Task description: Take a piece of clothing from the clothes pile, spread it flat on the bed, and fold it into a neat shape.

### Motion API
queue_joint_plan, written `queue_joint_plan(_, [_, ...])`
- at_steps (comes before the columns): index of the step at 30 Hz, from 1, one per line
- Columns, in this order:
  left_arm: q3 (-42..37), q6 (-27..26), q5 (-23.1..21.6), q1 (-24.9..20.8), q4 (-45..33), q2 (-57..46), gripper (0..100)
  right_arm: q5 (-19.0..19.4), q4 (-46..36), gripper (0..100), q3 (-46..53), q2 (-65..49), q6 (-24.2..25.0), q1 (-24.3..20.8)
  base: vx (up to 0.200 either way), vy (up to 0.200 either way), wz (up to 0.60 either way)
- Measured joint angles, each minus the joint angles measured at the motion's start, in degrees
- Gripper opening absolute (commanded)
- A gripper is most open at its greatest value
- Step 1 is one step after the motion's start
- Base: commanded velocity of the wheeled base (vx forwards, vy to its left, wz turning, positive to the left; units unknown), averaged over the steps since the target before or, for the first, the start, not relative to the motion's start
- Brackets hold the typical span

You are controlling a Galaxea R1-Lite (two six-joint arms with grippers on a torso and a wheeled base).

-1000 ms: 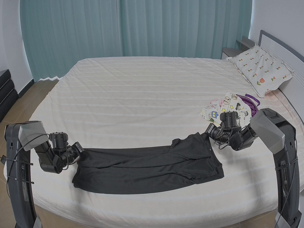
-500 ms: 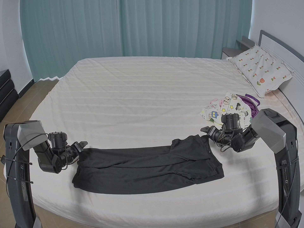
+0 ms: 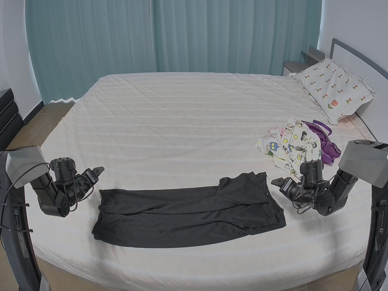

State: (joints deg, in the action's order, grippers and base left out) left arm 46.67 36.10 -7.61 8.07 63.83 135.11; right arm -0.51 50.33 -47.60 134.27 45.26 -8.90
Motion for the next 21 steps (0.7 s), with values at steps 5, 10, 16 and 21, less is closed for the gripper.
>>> queue_joint_plan(5, [-4.7, 4.0, 0.0, 0.1, 0.6, -2.9, 100, -0.7, 9.6, 100, 11.3, -4.3, 4.0, -0.9, 0.2, 0.0, 0.0])
queue_joint_plan(10, [-9.3, 9.1, -0.3, 0.1, 1.5, -5.2, 100, 0.5, 18.0, 100, 16.7, -5.0, 8.2, -1.7, 0.2, 0.0, 0.0])
queue_joint_plan(16, [-12.3, 10.0, -1.0, 0.2, 2.1, -6.9, 100, 3.1, 21.0, 100, 19.2, -3.2, 9.7, -1.8, 0.033, 0.0, 0.0])
queue_joint_plan(21, [-15.1, 4.9, -4.7, 0.3, 1.9, -7.5, 100, 3.4, 21.2, 100, 19.8, -2.7, 9.8, -1.6, 0.0, 0.0, 0.0])
